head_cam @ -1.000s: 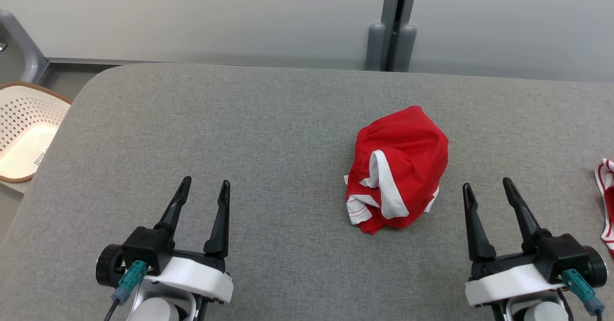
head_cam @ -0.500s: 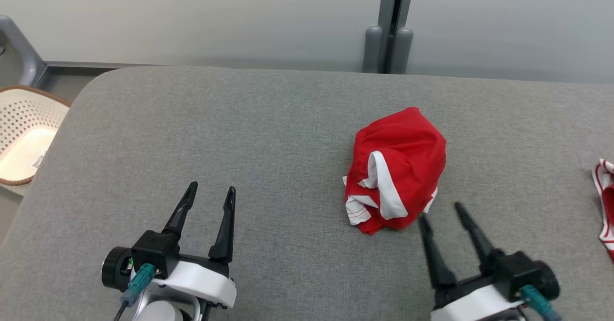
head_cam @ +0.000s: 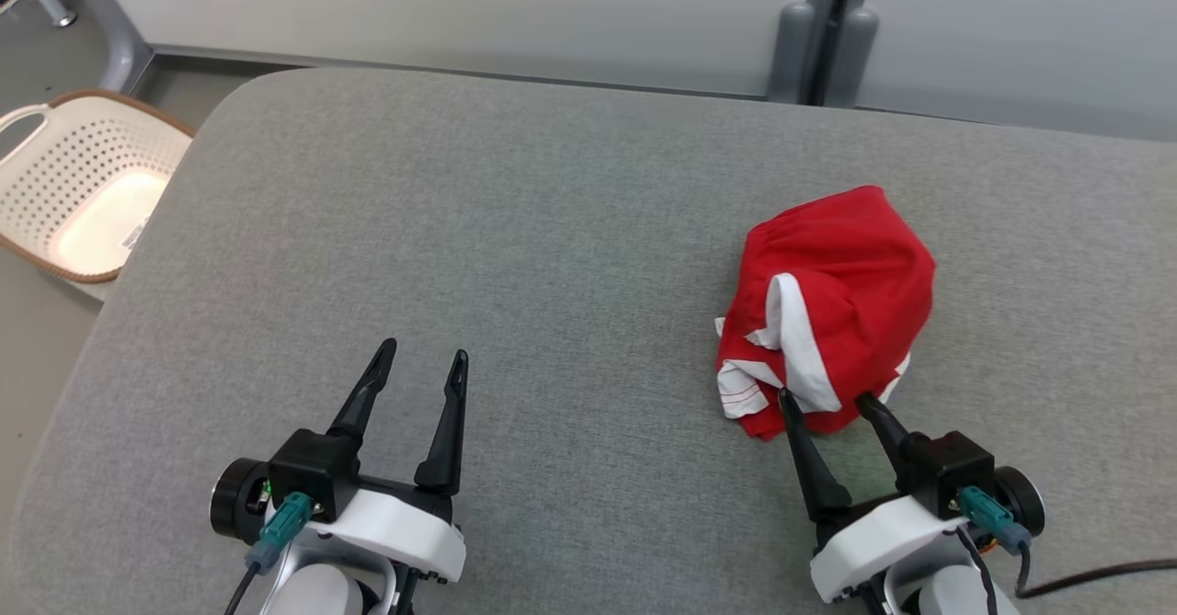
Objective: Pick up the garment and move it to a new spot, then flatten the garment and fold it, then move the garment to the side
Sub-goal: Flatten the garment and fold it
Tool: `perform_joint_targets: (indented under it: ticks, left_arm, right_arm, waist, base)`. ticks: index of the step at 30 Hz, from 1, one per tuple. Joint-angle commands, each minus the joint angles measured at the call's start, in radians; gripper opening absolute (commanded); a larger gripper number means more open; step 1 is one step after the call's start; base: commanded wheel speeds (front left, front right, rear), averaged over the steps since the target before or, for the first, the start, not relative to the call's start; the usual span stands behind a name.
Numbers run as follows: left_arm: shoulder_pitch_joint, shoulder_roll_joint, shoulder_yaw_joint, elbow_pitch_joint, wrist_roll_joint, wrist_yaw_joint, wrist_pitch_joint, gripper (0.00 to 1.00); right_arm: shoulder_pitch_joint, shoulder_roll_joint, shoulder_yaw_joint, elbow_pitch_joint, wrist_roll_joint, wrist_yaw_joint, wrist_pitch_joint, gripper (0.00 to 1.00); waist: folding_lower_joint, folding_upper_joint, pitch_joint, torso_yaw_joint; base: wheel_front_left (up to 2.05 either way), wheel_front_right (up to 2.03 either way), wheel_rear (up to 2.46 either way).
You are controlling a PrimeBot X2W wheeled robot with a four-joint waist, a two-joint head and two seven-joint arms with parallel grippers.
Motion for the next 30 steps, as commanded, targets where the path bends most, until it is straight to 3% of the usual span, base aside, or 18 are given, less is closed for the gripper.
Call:
perform_joint_targets:
  ticks: [1,6,7,8,17,20,25,30]
  left_arm:
    - [-0.016,0.002,-0.002,0.004,0.003,0.000,-0.001,1.00]
    - [-0.025,0.001,-0.018,0.001,-0.017,0.009,-0.001,1.00]
    - [-0.024,0.001,-0.021,0.002,-0.019,0.009,-0.001,1.00]
    - [-0.023,0.001,-0.024,0.002,-0.021,0.012,-0.001,1.00]
    - [-0.001,0.001,-0.013,0.008,-0.020,0.018,-0.001,1.00]
    - [0.012,0.001,-0.015,0.009,-0.023,0.018,-0.001,1.00]
    - [0.027,0.002,-0.021,0.012,-0.030,0.023,-0.001,1.00]
    - [0.054,0.001,-0.028,0.012,-0.047,0.029,-0.001,1.00]
  right_arm:
    - [-0.030,-0.004,-0.001,0.025,0.008,0.000,0.003,1.00]
    - [-0.080,-0.004,0.001,0.080,-0.001,0.000,-0.005,1.00]
    - [-0.088,-0.004,-0.005,0.092,-0.007,0.000,-0.007,0.35]
    - [-0.095,-0.004,-0.007,0.101,-0.014,0.000,-0.008,0.00]
    - [-0.112,-0.007,-0.107,0.108,-0.092,0.000,-0.025,0.00]
    - [-0.122,-0.053,-0.118,0.079,-0.147,0.000,-0.015,0.00]
    - [-0.178,-0.171,-0.037,-0.004,-0.249,-0.001,0.029,0.00]
    - [-0.291,-0.239,0.065,-0.085,-0.270,0.000,0.075,0.00]
  waist:
    - [-0.0001,0.0000,0.019,0.026]
    - [-0.0001,0.0000,0.033,0.052]
    - [-0.0001,0.0000,0.033,0.055]
    - [-0.0001,0.0000,0.031,0.058]
    - [-0.0001,0.0000,-0.026,0.026]
    - [-0.0001,0.0000,-0.053,0.003]
    - [-0.0001,0.0000,-0.098,-0.033]
    - [-0.0001,0.0000,-0.137,-0.064]
  base:
    - [0.00,0.00,0.00]
    - [0.00,0.00,0.00]
    - [0.00,0.00,0.00]
    - [0.00,0.00,0.00]
    - [0.00,0.00,0.00]
    - [0.00,0.00,0.00]
    - [0.00,0.00,0.00]
    - [0.00,0.00,0.00]
